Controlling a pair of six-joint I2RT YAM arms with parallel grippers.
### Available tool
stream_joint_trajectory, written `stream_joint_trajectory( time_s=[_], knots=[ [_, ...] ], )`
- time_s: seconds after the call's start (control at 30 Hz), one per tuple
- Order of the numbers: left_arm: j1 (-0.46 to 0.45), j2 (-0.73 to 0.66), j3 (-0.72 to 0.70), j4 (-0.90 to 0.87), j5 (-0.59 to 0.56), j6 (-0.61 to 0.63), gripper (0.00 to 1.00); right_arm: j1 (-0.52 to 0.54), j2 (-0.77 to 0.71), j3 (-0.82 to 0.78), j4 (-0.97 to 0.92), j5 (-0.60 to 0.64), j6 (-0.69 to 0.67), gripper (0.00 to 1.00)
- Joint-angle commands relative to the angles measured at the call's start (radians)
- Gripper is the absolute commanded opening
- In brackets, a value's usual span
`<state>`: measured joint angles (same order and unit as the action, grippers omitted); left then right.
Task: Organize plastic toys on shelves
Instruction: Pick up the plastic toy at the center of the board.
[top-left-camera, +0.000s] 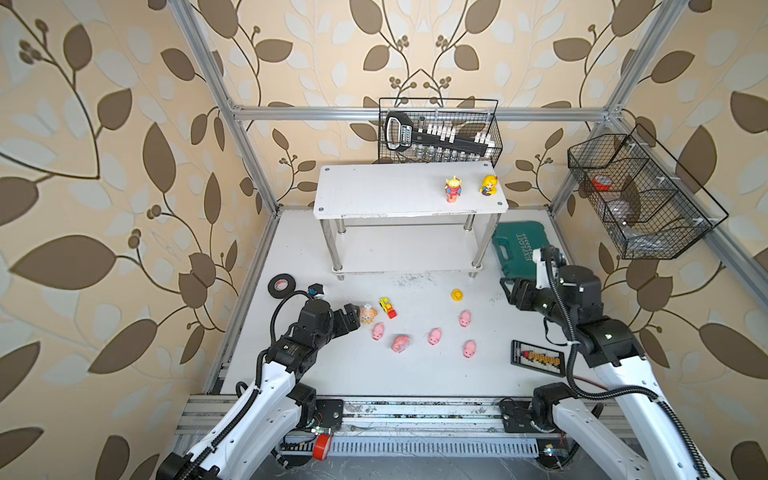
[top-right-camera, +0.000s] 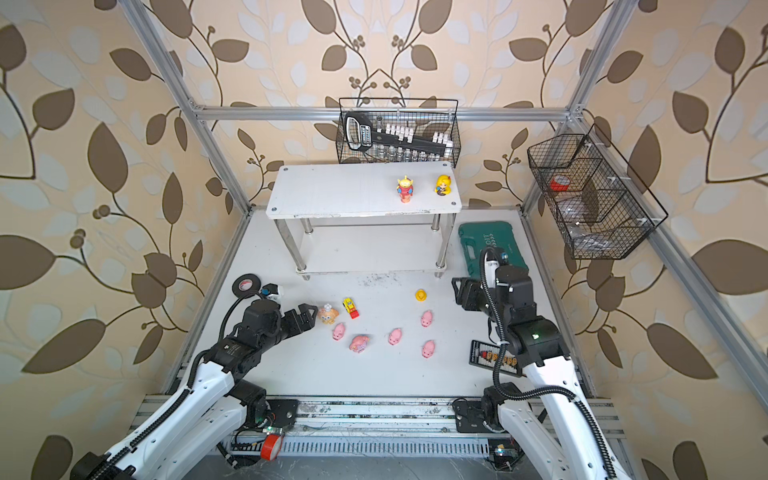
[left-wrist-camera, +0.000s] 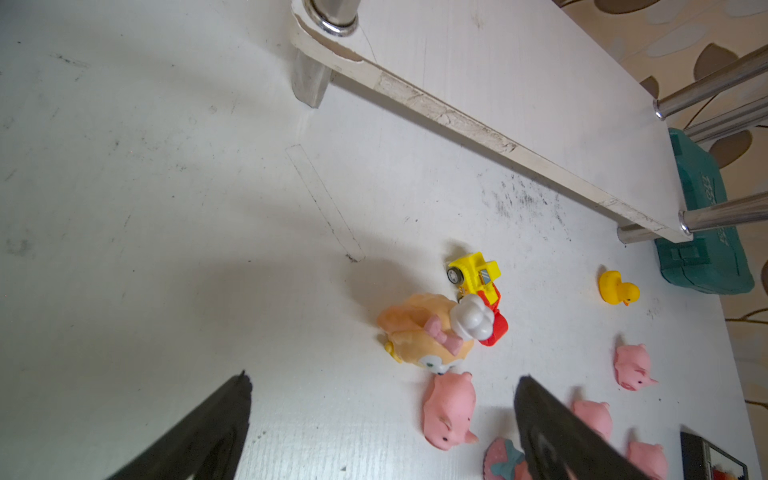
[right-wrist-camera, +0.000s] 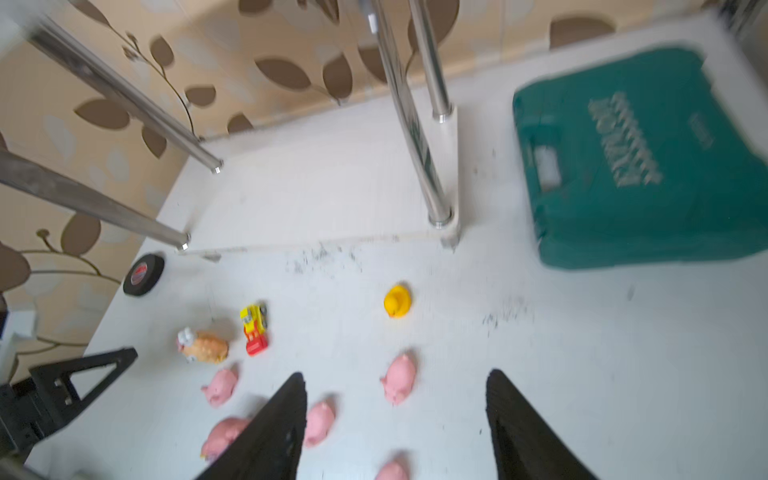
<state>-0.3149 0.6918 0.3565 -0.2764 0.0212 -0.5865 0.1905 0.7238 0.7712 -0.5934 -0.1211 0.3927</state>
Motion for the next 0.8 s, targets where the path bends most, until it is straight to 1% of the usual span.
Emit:
stream_joint_trajectory(
  time_s=[0.0, 0.07, 0.13, 0.23, 0.33, 0.4, 0.53, 0.77],
  knots=[
    [-0.004, 0.001, 0.01, 0.017, -0.02, -0.007, 0.98, 0.037, -0.034, -0.148, 0.143, -0.082, 0.133, 0.64],
    [-0.004, 0.003, 0.012, 0.017, -0.021, -0.007, 0.98, 0.089, -0.023, -0.224, 0.236, -0.048, 0.176, 0.63],
    [-0.004, 0.005, 0.014, 0.015, -0.021, -0.007, 0.98, 0.159, 0.025, -0.28, 0.326, 0.004, 0.208, 0.62],
    [-0.004, 0.007, 0.016, 0.01, -0.025, -0.008, 0.98, 0.259, 0.14, -0.315, 0.432, 0.093, 0.227, 0.61],
    [-0.004, 0.008, 0.016, 0.006, -0.025, -0.01, 0.98, 0.316, 0.267, -0.304, 0.494, 0.181, 0.225, 0.6],
    [-0.004, 0.009, 0.018, 0.004, -0.026, -0.01, 0.98, 0.319, 0.335, -0.292, 0.528, 0.212, 0.216, 0.6],
    [-0.004, 0.01, 0.018, 0.003, -0.023, -0.012, 0.98, 0.32, 0.459, -0.237, 0.574, 0.235, 0.193, 0.58],
    [-0.004, 0.014, 0.02, 0.004, -0.021, -0.01, 0.98, 0.321, 0.616, -0.155, 0.615, 0.261, 0.159, 0.56]
  ],
)
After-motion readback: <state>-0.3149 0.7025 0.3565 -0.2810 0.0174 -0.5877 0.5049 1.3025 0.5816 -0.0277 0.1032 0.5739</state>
